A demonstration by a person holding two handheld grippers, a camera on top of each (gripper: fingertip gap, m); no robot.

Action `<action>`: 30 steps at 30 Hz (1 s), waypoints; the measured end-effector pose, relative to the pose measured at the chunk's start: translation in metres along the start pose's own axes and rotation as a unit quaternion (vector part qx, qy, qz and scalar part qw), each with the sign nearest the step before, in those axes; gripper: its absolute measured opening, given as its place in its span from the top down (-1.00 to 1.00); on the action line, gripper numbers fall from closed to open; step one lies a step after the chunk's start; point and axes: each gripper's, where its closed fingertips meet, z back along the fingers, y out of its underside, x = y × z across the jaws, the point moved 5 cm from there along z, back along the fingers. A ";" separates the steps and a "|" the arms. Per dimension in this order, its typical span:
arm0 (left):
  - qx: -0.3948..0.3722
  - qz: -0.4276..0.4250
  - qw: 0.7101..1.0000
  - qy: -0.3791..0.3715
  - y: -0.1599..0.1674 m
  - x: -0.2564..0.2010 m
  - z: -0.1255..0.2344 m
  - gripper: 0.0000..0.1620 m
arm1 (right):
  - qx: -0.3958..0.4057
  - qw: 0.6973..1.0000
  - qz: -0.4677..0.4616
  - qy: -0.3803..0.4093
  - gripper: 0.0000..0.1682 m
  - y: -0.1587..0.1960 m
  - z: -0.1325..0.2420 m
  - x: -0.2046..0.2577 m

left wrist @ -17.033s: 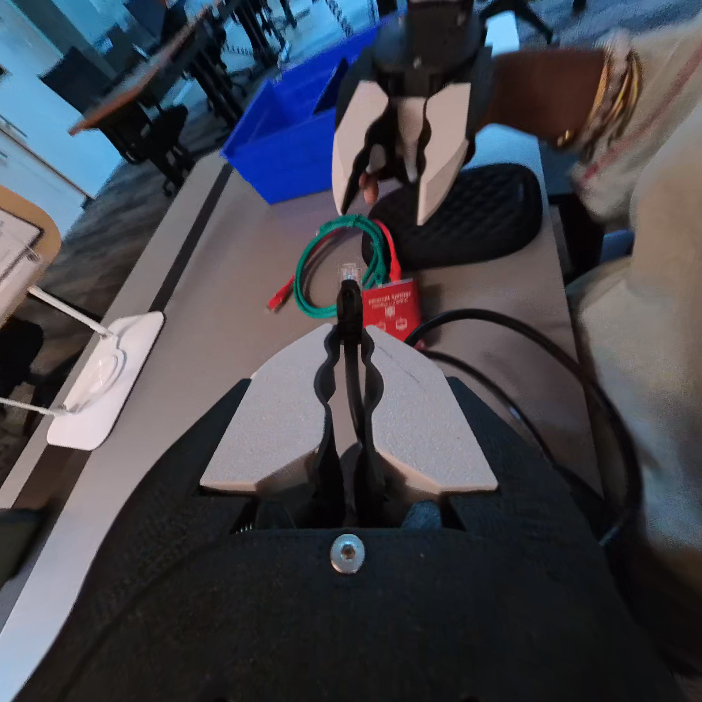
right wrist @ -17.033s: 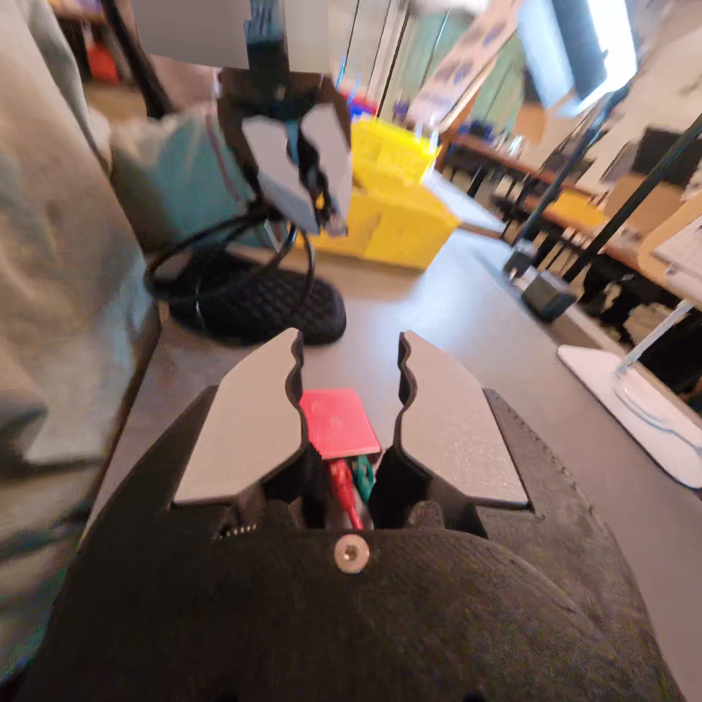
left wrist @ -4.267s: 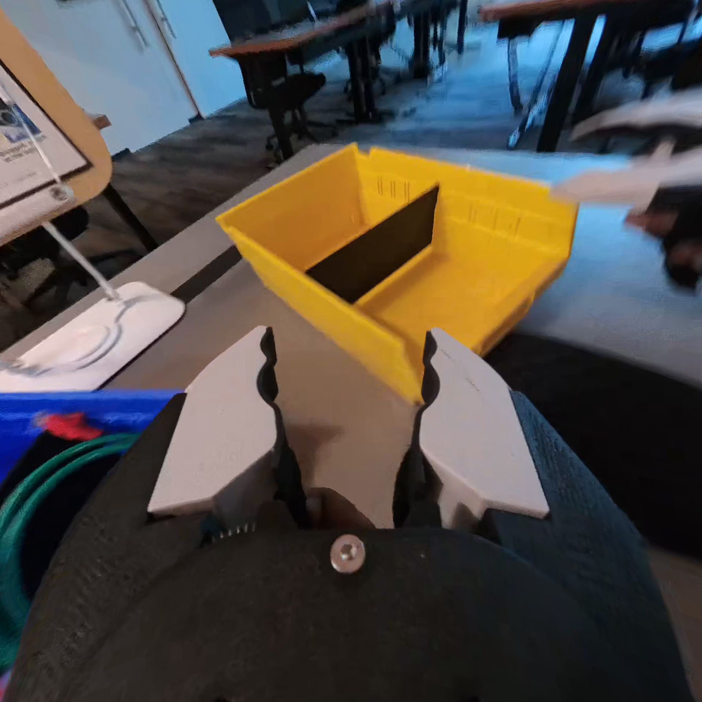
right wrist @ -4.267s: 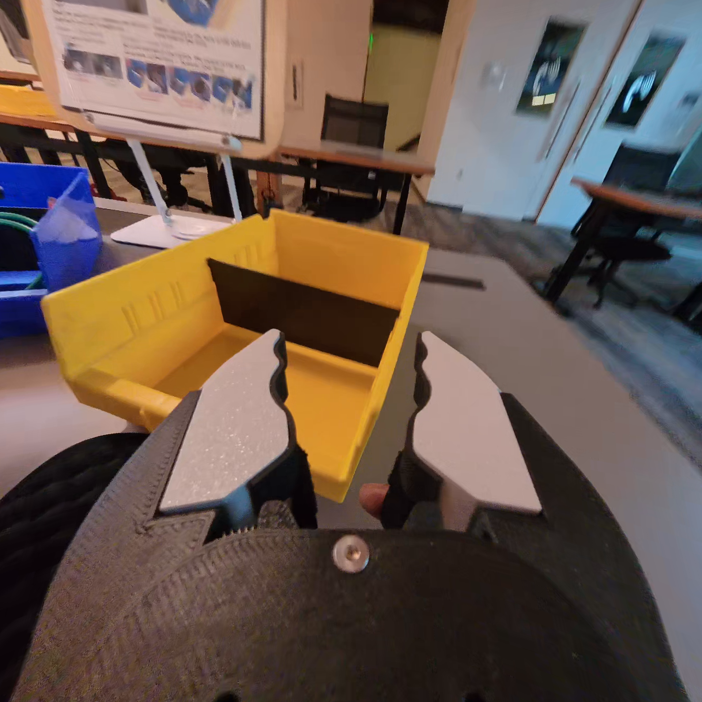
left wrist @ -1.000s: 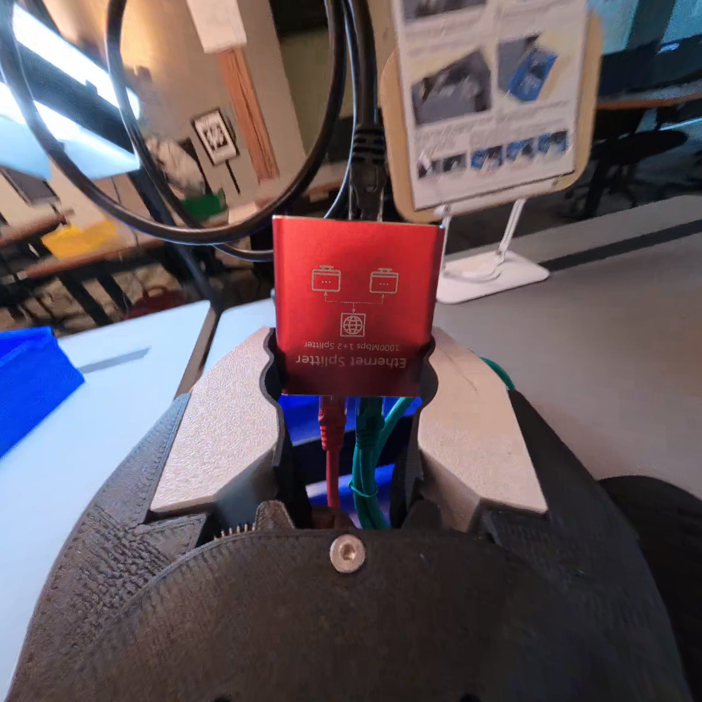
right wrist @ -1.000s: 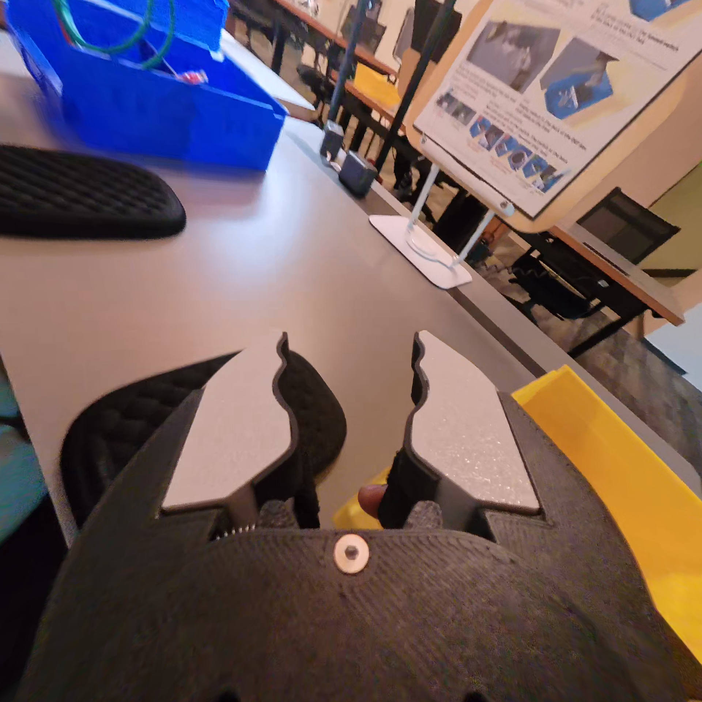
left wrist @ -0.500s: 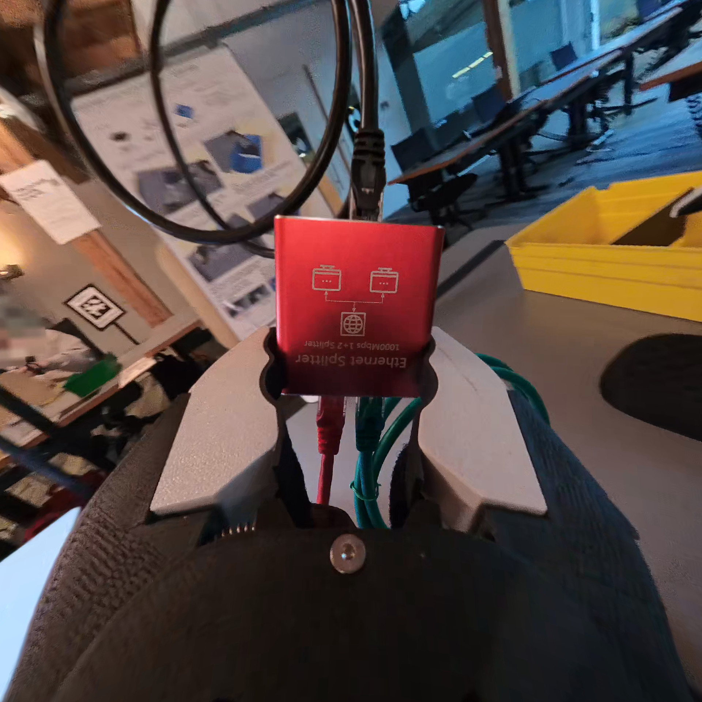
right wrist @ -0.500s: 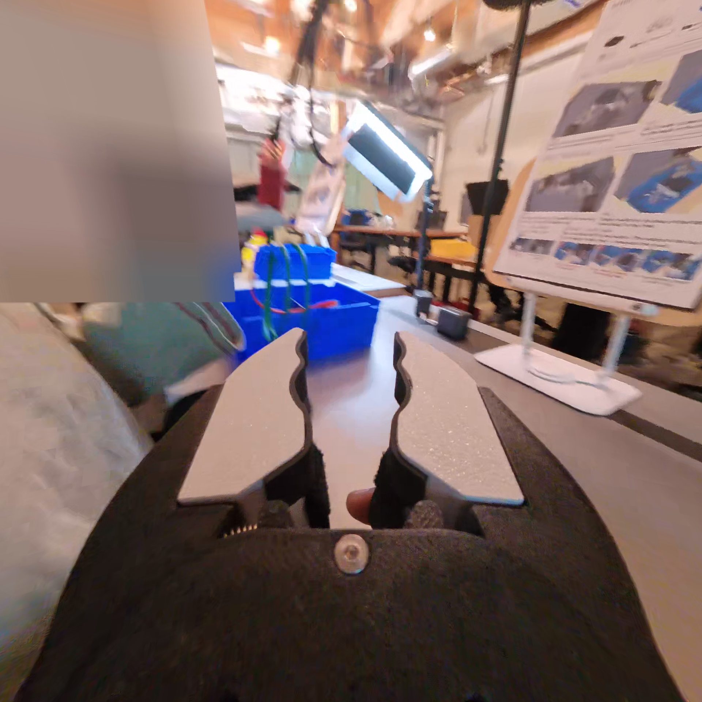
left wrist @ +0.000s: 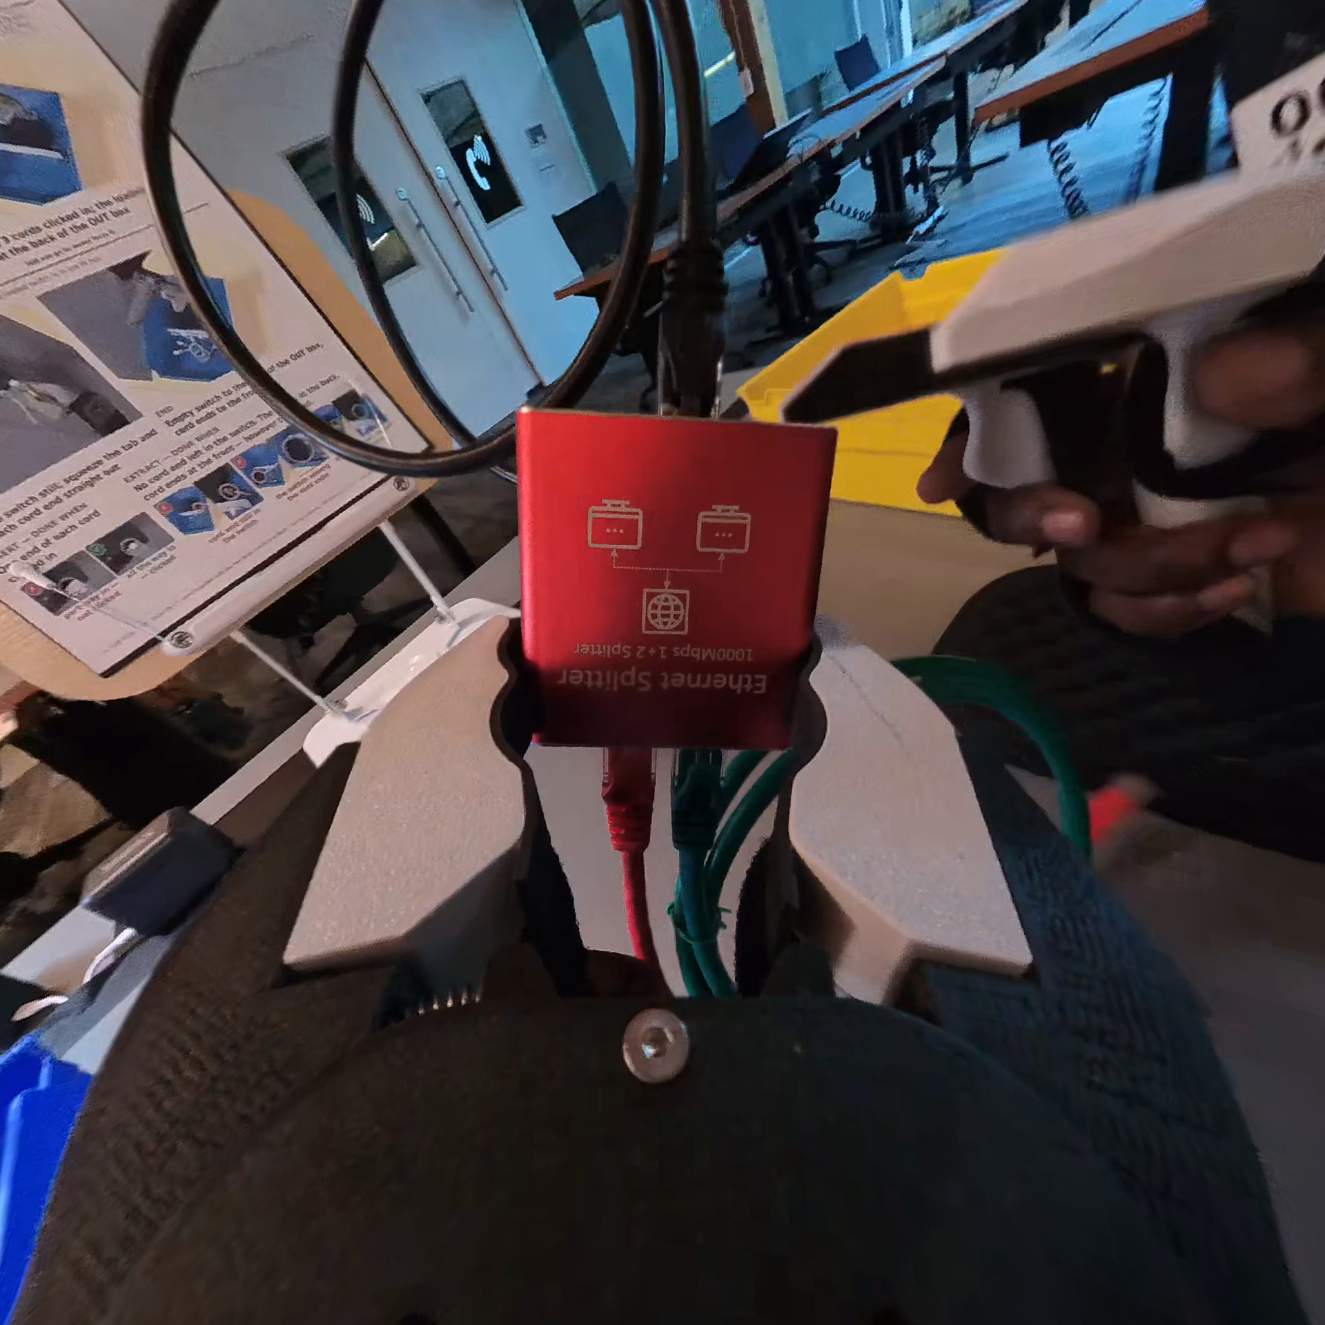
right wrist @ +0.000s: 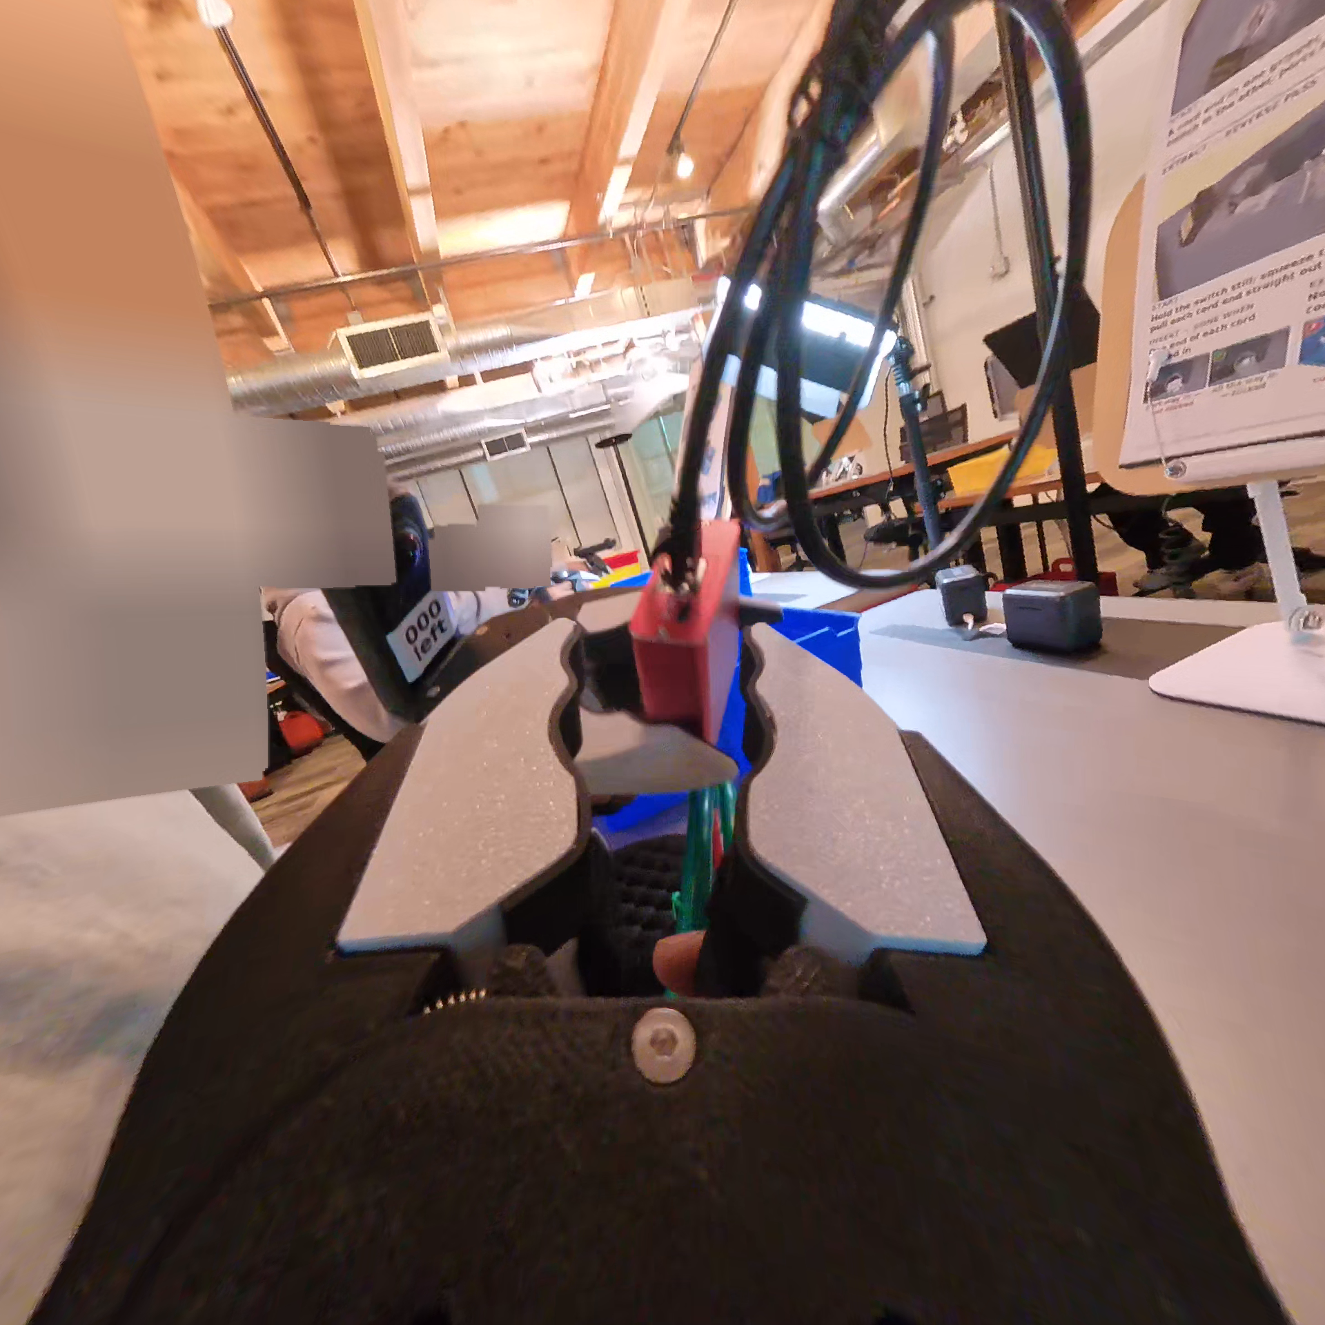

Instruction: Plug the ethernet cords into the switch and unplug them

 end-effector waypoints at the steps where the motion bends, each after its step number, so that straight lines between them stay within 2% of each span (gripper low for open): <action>1: 0.005 -0.009 1.000 -0.005 0.002 -0.001 0.000 0.12 | -0.006 1.000 0.003 0.001 0.53 -0.001 -0.002 0.000; 6: 0.017 -0.054 0.998 -0.029 0.006 -0.006 0.000 0.12 | 0.014 1.000 -0.001 0.012 0.54 0.000 -0.014 -0.005; 11: 0.021 -0.089 0.995 -0.048 0.010 -0.013 0.002 0.11 | 0.018 0.999 0.006 -0.029 0.82 0.005 -0.020 -0.007; 13: 0.009 -0.100 0.994 -0.039 0.012 -0.015 0.005 0.11 | 0.029 0.998 0.030 -0.048 0.82 0.007 -0.017 -0.007; 15: -0.017 -0.101 0.994 0.025 0.012 -0.017 0.009 0.12 | 0.029 0.996 0.045 -0.068 0.82 0.009 -0.014 -0.008; 17: -0.041 -0.040 0.990 0.127 0.011 -0.016 0.014 0.08 | 0.033 0.994 0.045 -0.097 0.82 0.010 -0.009 -0.009; 20: -0.049 0.064 0.967 0.242 0.011 -0.005 0.016 0.05 | 0.031 0.987 0.059 -0.145 0.83 0.010 -0.006 -0.004; 22: -0.042 0.072 0.954 0.289 0.011 -0.005 0.014 0.05 | 0.047 0.982 0.069 -0.167 0.82 0.011 -0.008 0.001; 23: -0.046 0.067 0.947 0.310 0.008 -0.009 0.013 0.14 | 0.057 0.980 0.078 -0.174 0.82 0.012 -0.010 0.003; 25: -0.044 0.052 0.930 0.360 0.004 -0.021 0.016 0.51 | 0.071 0.977 0.092 -0.180 0.82 0.013 -0.012 0.006; 27: -0.044 0.081 0.923 0.374 -0.001 -0.023 0.016 0.60 | 0.074 0.976 0.092 -0.185 0.81 0.009 -0.011 0.007; 30: -0.029 0.114 0.916 0.385 0.002 -0.023 0.015 0.62 | 0.099 0.976 0.111 -0.161 0.78 0.007 -0.008 0.003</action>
